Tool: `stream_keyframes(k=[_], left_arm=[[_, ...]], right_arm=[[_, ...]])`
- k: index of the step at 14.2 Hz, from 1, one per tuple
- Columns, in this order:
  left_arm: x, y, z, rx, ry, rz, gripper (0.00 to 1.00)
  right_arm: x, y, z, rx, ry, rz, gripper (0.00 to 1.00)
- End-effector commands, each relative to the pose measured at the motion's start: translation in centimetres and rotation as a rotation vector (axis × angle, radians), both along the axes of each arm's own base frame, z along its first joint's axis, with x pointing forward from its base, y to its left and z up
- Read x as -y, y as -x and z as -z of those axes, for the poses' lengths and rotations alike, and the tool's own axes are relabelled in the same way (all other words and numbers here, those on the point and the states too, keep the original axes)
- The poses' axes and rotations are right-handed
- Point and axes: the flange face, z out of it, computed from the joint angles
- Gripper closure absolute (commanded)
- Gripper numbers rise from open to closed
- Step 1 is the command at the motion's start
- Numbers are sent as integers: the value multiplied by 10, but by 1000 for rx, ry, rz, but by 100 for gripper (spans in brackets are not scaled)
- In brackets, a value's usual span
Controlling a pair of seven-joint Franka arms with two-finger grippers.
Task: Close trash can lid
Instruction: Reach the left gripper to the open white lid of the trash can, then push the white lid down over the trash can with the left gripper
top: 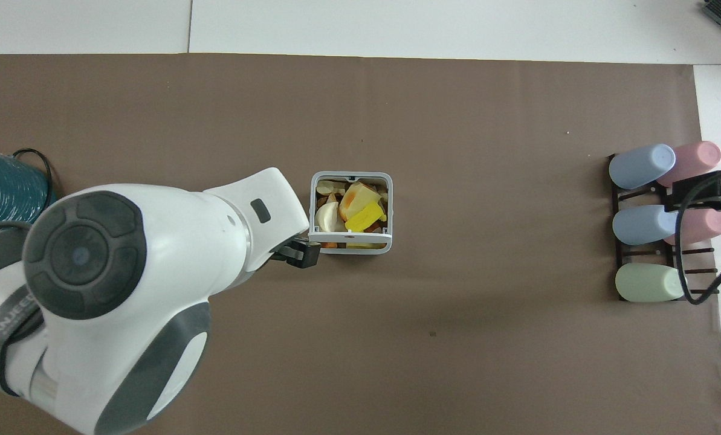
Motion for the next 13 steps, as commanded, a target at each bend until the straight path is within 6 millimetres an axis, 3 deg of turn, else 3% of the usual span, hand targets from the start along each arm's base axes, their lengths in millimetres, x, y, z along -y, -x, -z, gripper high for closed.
stream_keyframes(k=[1, 5, 9, 11, 13], left_arm=[[14, 1, 21, 21, 6, -17, 100], [30, -17, 44, 67, 44, -13, 100], [41, -48, 65, 133, 93, -25, 100], [34, -62, 64, 166, 117, -48, 100], [39, -73, 80, 191, 135, -52, 100]], right_arm=[[0, 5, -3, 5, 1, -23, 0], [0, 5, -3, 5, 1, -23, 0], [0, 5, -3, 5, 1, -23, 0], [0, 5, -3, 5, 1, -23, 0], [0, 5, -3, 5, 1, -23, 0]])
